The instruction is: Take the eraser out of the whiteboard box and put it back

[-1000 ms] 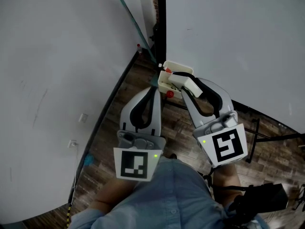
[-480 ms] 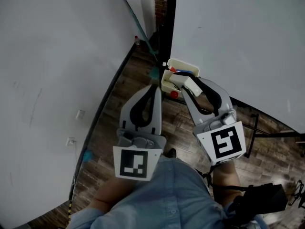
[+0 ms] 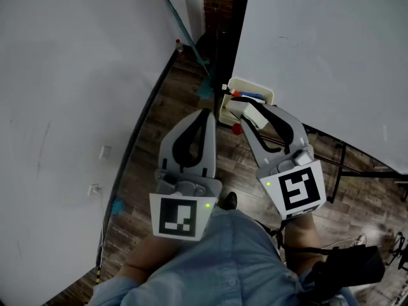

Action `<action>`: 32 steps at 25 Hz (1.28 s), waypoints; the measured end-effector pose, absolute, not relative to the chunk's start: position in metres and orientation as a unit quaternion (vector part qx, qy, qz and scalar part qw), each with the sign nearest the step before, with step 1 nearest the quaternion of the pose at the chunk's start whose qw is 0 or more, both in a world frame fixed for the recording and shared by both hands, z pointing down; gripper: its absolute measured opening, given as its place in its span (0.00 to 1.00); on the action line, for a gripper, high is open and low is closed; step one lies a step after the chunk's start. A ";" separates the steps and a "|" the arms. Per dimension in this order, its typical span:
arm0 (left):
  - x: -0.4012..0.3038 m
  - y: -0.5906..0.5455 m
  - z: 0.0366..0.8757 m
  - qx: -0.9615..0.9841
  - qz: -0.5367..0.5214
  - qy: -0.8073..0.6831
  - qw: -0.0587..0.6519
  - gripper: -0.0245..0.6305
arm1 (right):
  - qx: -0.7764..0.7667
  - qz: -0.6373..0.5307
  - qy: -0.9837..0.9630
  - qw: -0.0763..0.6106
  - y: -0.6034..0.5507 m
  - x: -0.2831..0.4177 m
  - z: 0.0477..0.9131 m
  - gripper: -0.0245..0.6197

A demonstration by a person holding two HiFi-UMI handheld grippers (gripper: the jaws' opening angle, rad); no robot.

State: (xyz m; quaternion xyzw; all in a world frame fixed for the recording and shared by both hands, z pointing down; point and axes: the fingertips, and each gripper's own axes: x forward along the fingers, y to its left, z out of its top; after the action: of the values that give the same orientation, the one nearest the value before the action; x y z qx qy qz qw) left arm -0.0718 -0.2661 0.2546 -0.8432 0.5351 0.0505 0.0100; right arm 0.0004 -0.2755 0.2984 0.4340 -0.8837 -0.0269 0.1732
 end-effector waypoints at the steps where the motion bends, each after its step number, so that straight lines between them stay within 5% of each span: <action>1: -0.073 -0.268 0.256 -0.844 0.050 0.535 0.008 0.04 | 0.434 -0.025 -0.883 0.176 -0.277 -0.001 0.301 0.25; 32: -0.098 -0.328 0.305 -0.847 0.014 0.530 -0.038 0.04 | 0.419 0.039 -0.865 0.273 -0.318 -0.023 0.386 0.26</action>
State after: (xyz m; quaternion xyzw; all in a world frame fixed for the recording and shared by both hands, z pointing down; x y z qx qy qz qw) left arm -0.0981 -0.3275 0.3048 -0.8468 0.5304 0.0137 -0.0384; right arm -0.0231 -0.3177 0.3864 0.4192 -0.8649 0.0394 0.2733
